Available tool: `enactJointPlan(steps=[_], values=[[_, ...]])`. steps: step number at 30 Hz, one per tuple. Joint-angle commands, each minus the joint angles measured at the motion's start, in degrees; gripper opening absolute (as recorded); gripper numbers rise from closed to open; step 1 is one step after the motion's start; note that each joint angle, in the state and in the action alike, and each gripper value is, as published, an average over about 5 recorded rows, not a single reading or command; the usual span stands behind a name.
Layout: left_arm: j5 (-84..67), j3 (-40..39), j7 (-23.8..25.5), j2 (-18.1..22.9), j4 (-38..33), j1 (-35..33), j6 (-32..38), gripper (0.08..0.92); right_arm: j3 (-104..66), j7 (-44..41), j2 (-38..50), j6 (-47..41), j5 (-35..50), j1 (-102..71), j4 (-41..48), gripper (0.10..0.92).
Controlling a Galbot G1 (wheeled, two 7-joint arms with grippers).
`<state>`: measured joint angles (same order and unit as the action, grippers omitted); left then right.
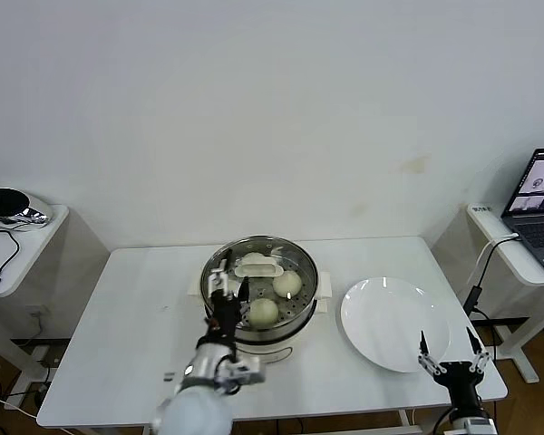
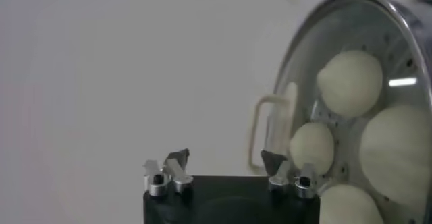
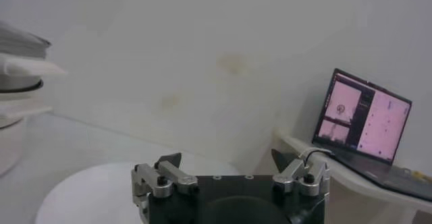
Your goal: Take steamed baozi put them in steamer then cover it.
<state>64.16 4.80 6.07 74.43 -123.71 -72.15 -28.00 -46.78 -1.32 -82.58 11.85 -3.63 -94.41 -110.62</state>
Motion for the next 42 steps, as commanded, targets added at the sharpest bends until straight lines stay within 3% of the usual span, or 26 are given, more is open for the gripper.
enactJointPlan(steps=[1,5,11,23,42], values=[[-62.4,24.0,-22.8,0.2,-12.8,-26.6,18.6,0.819,2.0,-0.3,1.1,0.4,2.5,-0.3,-0.3,0.823],[-71.2,28.7,-23.6,1.7,-12.0,-33.4,22.3,0.822,4.5,-1.6,3.4,-0.5,6.2,-1.0,-0.9,0.823],[-73.0,29.5,-24.4,2.6,-7.3,-38.8,30.2,0.823,7.7,-3.6,6.8,-2.3,9.8,-2.9,-1.7,0.823],[-76.2,27.8,-21.5,5.1,2.1,-38.2,34.0,0.823,12.2,-4.3,7.2,-3.1,10.6,-5.3,-2.5,0.823],[-74.4,27.0,-19.2,5.0,4.0,-38.2,34.5,0.823,13.7,-4.6,6.6,-4.1,11.7,-6.4,-4.2,0.823]])
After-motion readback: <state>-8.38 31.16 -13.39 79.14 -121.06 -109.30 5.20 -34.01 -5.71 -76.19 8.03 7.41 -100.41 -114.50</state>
